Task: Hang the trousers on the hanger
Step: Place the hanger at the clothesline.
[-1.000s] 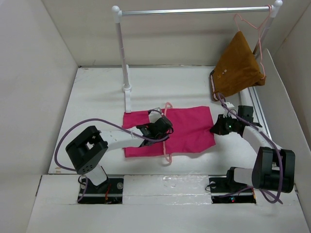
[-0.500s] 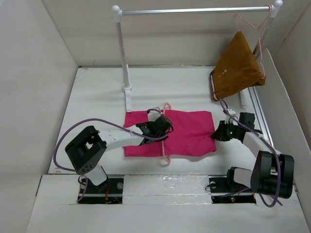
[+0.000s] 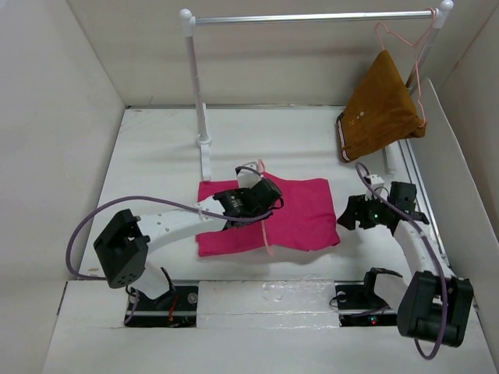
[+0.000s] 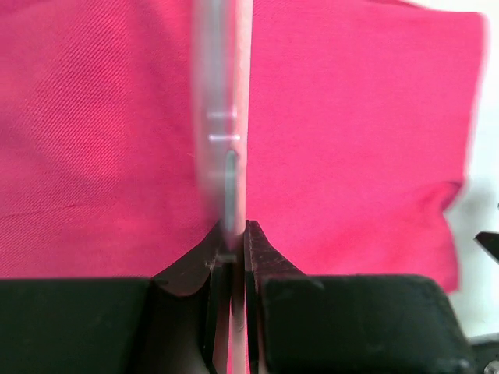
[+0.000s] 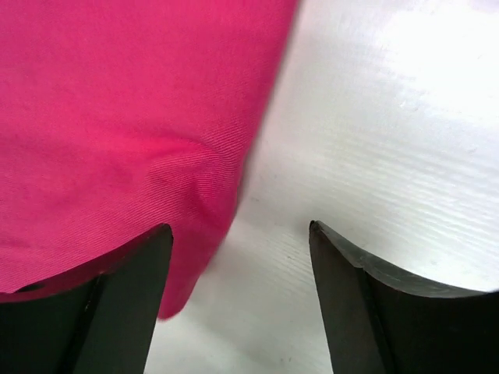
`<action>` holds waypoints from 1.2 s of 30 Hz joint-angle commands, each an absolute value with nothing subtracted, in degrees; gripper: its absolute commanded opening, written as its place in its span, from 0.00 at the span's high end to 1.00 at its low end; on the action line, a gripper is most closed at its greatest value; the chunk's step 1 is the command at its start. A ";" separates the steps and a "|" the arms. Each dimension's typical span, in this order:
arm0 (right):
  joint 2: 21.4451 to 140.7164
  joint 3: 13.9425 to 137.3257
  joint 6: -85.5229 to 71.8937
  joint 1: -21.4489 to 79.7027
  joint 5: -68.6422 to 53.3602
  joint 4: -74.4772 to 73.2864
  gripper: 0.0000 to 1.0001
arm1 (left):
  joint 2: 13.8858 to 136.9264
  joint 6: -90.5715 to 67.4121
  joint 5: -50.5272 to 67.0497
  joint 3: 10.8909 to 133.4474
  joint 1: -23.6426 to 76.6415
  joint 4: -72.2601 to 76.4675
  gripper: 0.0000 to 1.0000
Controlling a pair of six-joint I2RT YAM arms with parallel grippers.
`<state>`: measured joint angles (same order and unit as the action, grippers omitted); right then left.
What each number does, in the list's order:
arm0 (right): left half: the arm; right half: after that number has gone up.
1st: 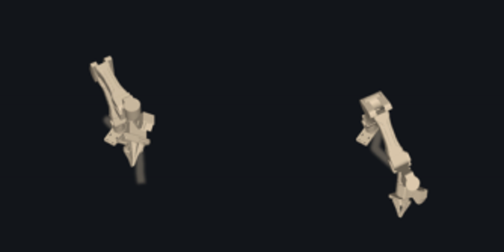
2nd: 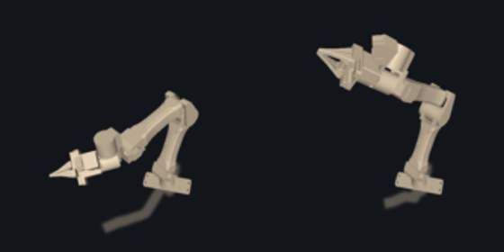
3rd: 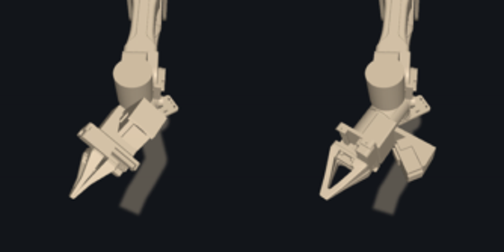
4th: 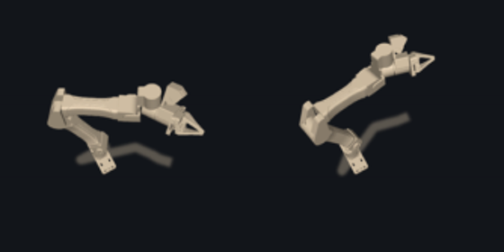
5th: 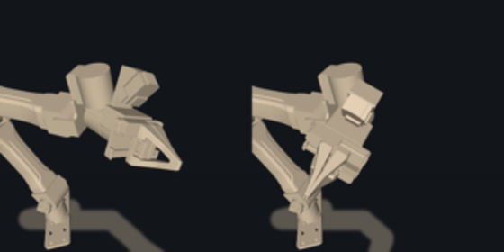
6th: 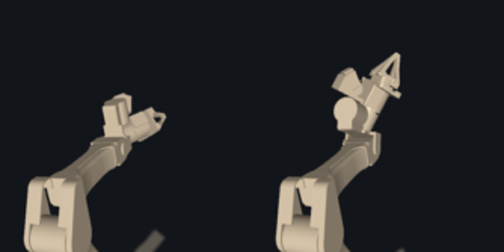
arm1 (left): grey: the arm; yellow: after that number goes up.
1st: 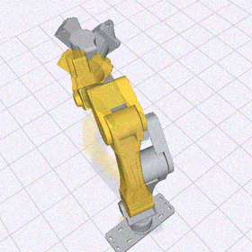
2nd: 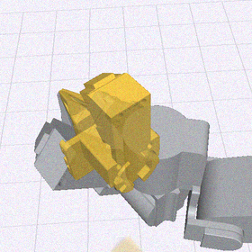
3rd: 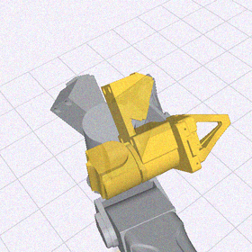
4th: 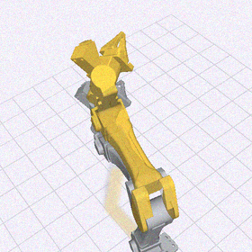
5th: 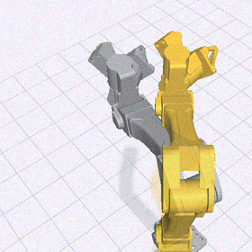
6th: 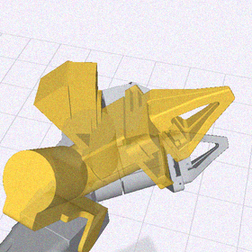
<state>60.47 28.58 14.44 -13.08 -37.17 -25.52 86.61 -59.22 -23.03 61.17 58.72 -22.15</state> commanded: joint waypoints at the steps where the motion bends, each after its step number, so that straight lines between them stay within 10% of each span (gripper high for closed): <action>1: 54.76 37.41 15.39 -10.84 -38.06 -30.58 0.22 | 80.07 -60.21 -30.31 68.18 62.30 -25.13 1.00; 19: 48.42 61.35 -17.30 26.35 -38.33 -8.37 0.17 | 82.70 -46.23 -35.60 101.15 63.63 -32.26 1.00; 36: 52.90 50.19 -30.85 43.06 -31.38 8.53 0.16 | 82.09 -43.77 -37.44 93.96 63.63 -22.15 1.00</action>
<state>52.21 50.74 -28.58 41.78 -33.71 2.28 84.33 -44.73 -34.09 92.47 63.72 -32.97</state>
